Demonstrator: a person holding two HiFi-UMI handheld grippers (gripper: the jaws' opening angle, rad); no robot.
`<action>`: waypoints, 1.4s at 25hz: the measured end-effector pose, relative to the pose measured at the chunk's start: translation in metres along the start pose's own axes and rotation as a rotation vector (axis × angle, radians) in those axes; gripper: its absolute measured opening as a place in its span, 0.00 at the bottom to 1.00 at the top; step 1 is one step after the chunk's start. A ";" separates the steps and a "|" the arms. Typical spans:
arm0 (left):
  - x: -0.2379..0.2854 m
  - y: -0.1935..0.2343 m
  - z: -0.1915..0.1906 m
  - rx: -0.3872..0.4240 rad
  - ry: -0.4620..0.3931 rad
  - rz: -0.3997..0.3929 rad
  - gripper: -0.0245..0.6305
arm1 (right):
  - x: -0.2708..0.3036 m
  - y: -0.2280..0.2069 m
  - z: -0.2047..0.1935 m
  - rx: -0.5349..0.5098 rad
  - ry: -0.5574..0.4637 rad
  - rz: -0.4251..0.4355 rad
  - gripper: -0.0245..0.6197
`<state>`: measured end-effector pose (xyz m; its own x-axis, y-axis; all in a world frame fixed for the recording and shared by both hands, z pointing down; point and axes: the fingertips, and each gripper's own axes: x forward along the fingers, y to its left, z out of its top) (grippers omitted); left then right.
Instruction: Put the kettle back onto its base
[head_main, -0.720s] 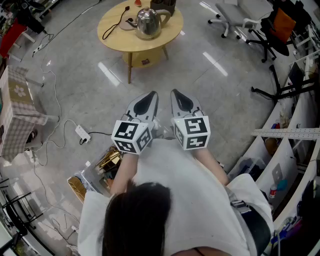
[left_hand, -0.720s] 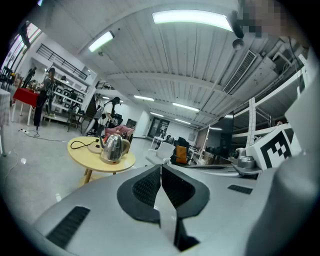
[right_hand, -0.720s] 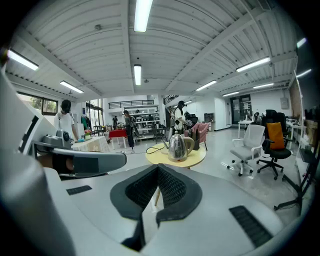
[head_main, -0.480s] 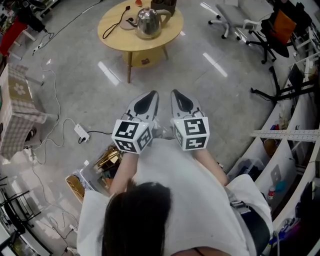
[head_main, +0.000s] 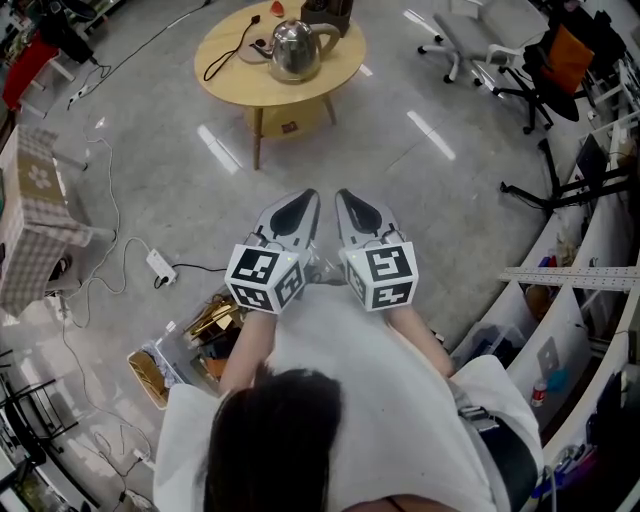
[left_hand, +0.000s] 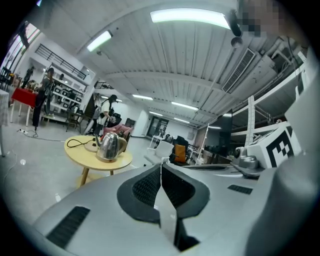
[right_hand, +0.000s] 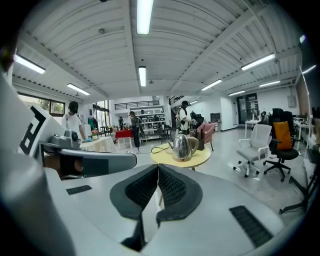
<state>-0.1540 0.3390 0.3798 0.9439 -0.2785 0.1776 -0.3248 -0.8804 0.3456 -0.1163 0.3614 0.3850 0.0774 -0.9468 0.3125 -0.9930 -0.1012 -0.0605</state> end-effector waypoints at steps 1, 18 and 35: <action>0.002 -0.003 -0.002 0.006 0.009 -0.007 0.08 | -0.001 -0.001 -0.002 0.002 0.003 0.006 0.08; 0.023 -0.016 0.003 0.025 0.002 -0.052 0.08 | 0.000 -0.032 0.000 0.046 -0.025 -0.025 0.08; 0.035 0.028 -0.001 -0.036 0.019 -0.012 0.08 | 0.038 -0.026 0.006 0.012 -0.014 -0.012 0.08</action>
<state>-0.1304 0.3053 0.3961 0.9466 -0.2600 0.1906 -0.3154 -0.8692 0.3807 -0.0868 0.3262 0.3927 0.0905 -0.9495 0.3004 -0.9909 -0.1160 -0.0681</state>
